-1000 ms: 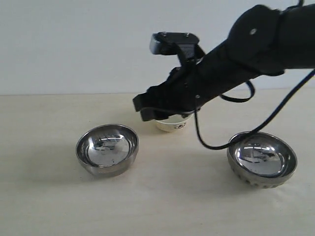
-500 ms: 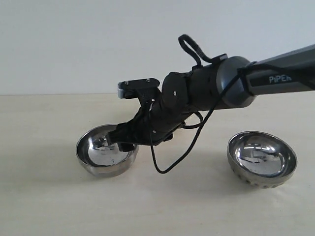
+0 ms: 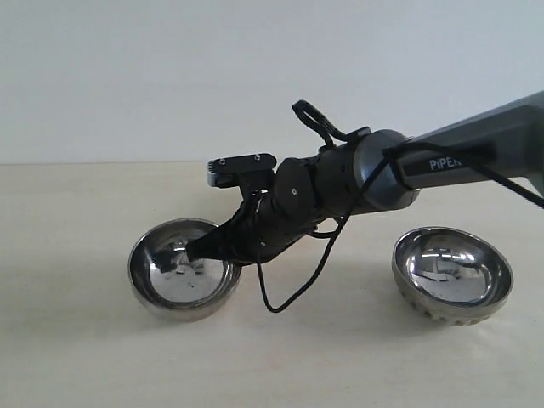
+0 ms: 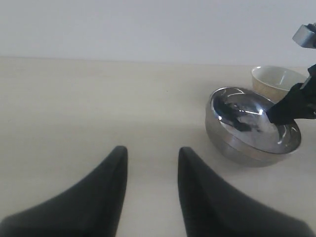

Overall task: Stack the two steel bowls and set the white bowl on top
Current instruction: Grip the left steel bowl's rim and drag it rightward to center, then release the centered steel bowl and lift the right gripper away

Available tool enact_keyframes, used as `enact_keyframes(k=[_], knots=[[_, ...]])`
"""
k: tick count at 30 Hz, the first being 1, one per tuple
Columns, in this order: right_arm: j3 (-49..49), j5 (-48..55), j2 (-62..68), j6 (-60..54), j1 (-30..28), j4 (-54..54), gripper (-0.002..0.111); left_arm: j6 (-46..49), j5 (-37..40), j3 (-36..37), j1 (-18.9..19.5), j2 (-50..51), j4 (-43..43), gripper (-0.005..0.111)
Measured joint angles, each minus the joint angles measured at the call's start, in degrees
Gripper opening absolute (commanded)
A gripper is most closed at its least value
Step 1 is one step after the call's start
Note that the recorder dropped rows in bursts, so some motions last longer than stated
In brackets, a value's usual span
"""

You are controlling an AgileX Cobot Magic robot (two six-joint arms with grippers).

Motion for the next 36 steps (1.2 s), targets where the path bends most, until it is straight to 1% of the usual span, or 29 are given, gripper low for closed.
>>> enact_keyframes(k=[7, 13, 16, 20, 25, 30, 36], knots=[[0.0, 0.9, -0.4, -2.1, 0.0, -0.8, 0.000, 0.0, 0.0, 0.0, 0.0, 0.0, 0.0, 0.032], [0.0, 7.3, -6.5, -1.7, -0.5, -4.1, 0.000, 0.0, 0.0, 0.0, 0.0, 0.0, 0.0, 0.032], [0.0, 12.8, -9.5, 1.0, -3.1, -6.5, 0.000, 0.0, 0.0, 0.0, 0.0, 0.0, 0.0, 0.032], [0.9, 18.9, -11.9, 1.7, -7.8, -8.4, 0.000, 0.0, 0.0, 0.0, 0.0, 0.0, 0.0, 0.032], [7.0, 17.9, -13.5, 2.3, -11.4, -9.0, 0.000, 0.0, 0.0, 0.0, 0.0, 0.0, 0.0, 0.032], [11.5, 13.5, -13.5, 2.5, -11.7, -9.0, 0.000, 0.0, 0.0, 0.0, 0.0, 0.0, 0.0, 0.032], [12.2, 11.1, -13.5, 2.5, -11.9, -9.3, 0.000, 0.0, 0.0, 0.0, 0.0, 0.0, 0.0, 0.032]])
